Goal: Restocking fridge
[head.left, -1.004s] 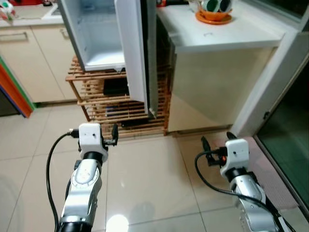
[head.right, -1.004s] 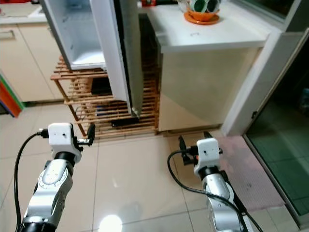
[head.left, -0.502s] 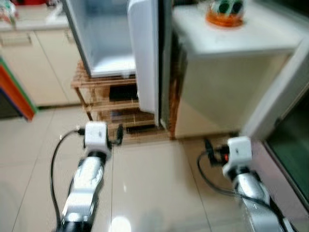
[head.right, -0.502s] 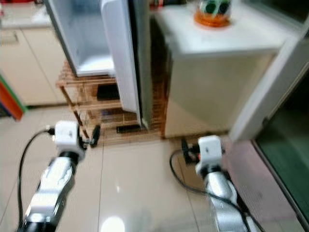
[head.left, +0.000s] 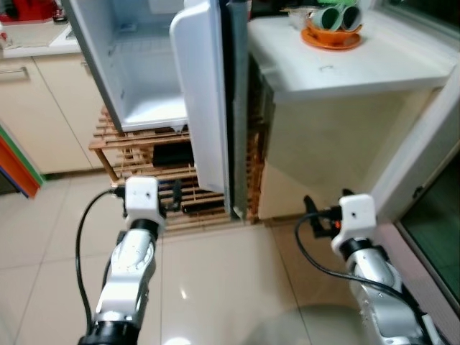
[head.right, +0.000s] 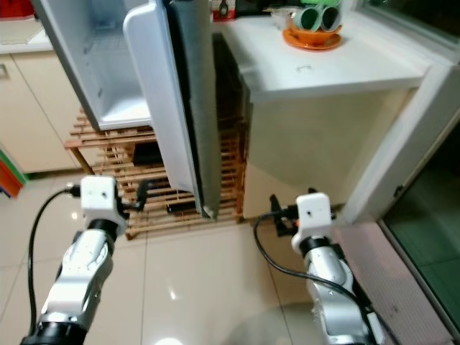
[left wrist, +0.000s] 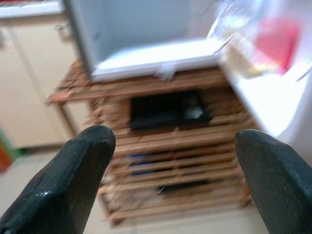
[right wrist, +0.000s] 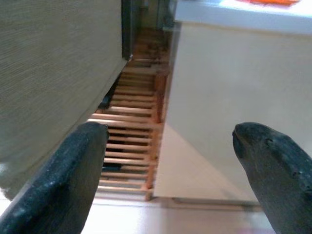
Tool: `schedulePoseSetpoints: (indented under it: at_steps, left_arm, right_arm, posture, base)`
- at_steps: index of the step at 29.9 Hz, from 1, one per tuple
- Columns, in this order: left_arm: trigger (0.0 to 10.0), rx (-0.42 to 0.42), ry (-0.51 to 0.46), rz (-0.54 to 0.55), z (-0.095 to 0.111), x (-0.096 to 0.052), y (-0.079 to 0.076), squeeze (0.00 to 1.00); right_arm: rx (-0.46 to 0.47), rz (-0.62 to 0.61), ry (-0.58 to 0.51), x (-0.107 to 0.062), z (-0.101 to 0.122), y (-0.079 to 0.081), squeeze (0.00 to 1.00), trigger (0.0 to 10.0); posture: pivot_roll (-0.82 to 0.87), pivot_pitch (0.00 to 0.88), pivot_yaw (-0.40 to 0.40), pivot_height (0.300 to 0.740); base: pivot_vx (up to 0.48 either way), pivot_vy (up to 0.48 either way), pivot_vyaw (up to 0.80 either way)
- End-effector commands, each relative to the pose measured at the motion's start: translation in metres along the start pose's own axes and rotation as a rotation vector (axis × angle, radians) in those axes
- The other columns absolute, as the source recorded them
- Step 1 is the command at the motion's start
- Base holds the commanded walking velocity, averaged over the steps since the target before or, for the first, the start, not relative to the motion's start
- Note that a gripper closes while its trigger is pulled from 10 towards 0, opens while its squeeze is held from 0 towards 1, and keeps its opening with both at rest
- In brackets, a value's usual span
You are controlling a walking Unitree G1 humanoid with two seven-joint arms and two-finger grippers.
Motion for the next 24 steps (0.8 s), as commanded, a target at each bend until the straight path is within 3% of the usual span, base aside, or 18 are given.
schedulePoseSetpoints:
  at_steps: [1,5,15,21,24]
  left_arm:
    - [10.0,0.005,0.020,0.010,-0.006,-0.004,0.006,0.00]
    - [10.0,0.011,0.018,0.020,-0.008,-0.005,0.009,0.00]
    - [10.0,0.032,-0.010,0.025,-0.003,-0.013,0.013,0.00]
    - [10.0,0.052,-0.008,0.053,-0.004,-0.024,0.020,0.00]
    - [10.0,0.052,0.002,0.024,-0.005,-0.021,0.010,0.00]
  right_arm:
    - [0.014,-0.039,0.024,0.003,-0.003,-0.016,0.10,10.0]
    - [0.033,-0.058,0.041,0.015,-0.005,-0.024,0.09,10.0]
    - [0.034,-0.140,0.124,0.058,-0.011,-0.052,0.08,10.0]
    - [0.025,-0.101,0.107,0.068,-0.003,-0.043,0.08,10.0]
    - [0.021,-0.060,0.080,0.062,-0.010,-0.028,0.08,10.0]
  posture:
    - [-0.10,0.000,0.040,0.740]
    - [-0.09,0.000,0.035,0.740]
    - [0.02,0.000,-0.003,0.740]
    - [0.06,0.000,-0.024,0.740]
    - [0.03,0.014,-0.014,0.740]
  base:
    - [-0.330,0.352,0.00]
    - [-0.204,0.369,0.00]
    - [0.000,0.000,0.00]
    - [0.000,0.000,0.00]
    - [0.000,0.000,0.00]
Point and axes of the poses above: a point about 5 cm out from each wrist's last joint towards the gripper, its own x axis pointing out of the wrist towards the gripper, its own z axis along the axis of the wrist's last joint, y = z × x, the point moved 2 cm from there along x, pointing out of the wrist towards the gripper, and after that the axes turned 4 degrees about -x, right-handed, at the moved point
